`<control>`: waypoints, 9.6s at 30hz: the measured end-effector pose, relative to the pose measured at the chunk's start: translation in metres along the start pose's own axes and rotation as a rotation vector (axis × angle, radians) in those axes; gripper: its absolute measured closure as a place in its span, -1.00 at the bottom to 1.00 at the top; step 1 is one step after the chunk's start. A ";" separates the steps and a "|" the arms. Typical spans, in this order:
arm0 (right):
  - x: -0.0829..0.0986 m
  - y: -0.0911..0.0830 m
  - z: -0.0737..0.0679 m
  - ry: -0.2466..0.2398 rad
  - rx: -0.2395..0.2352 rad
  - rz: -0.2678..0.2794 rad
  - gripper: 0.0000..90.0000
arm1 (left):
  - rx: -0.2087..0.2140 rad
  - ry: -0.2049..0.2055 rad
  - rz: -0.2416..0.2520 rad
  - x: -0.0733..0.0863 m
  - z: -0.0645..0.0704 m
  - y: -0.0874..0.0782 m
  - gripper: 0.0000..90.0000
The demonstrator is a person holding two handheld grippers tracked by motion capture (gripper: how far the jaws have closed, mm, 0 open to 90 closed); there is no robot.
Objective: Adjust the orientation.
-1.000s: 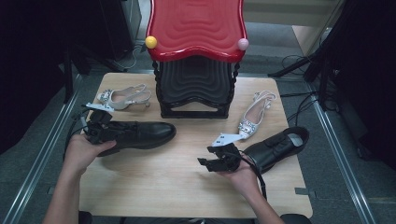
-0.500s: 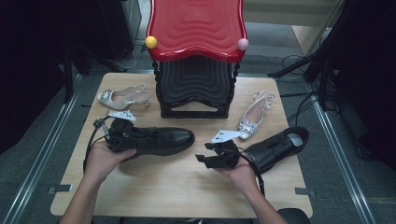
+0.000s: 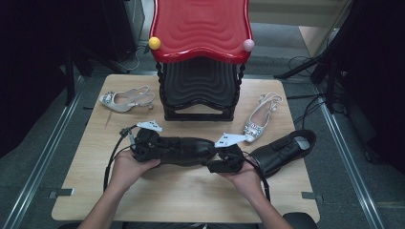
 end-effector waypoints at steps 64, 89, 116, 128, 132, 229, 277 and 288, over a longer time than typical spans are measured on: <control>0.039 -0.006 0.000 0.065 0.065 -0.077 1.00 | -0.164 0.017 0.010 0.002 -0.085 -0.077 -0.20; 0.025 0.013 0.021 0.126 0.066 -0.121 1.00 | -0.211 -0.050 0.000 0.036 -0.087 -0.087 -0.21; -0.004 0.040 0.039 0.138 0.046 -0.122 1.00 | -0.192 -0.164 0.003 0.071 -0.092 -0.059 1.00; -0.005 0.044 -0.010 0.073 -0.063 -0.117 1.00 | -0.184 -0.113 -0.003 0.066 -0.083 -0.045 1.00; -0.006 0.050 -0.012 0.069 -0.056 -0.122 1.00 | -0.142 -0.121 -0.005 0.068 -0.078 -0.044 1.00; 0.086 -0.129 0.074 0.238 0.164 -0.044 1.00 | -0.134 -0.030 0.002 0.027 -0.082 -0.020 -0.08; 0.070 -0.091 0.096 0.233 0.076 -0.102 1.00 | -0.185 -0.032 0.042 0.039 -0.078 -0.035 -0.05; 0.059 -0.079 0.093 0.197 0.054 -0.114 1.00 | -0.195 -0.035 0.047 0.047 -0.073 -0.038 -0.05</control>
Point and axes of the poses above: each handheld gripper's, and its own axes: y roughly forward along the jaws, x roughly out of its underside, z roughly to its right, the point moved 8 cm from there along y, roughly forward along the jaws, and after that the axes turned 4 degrees about y, right-handed, at the moved point
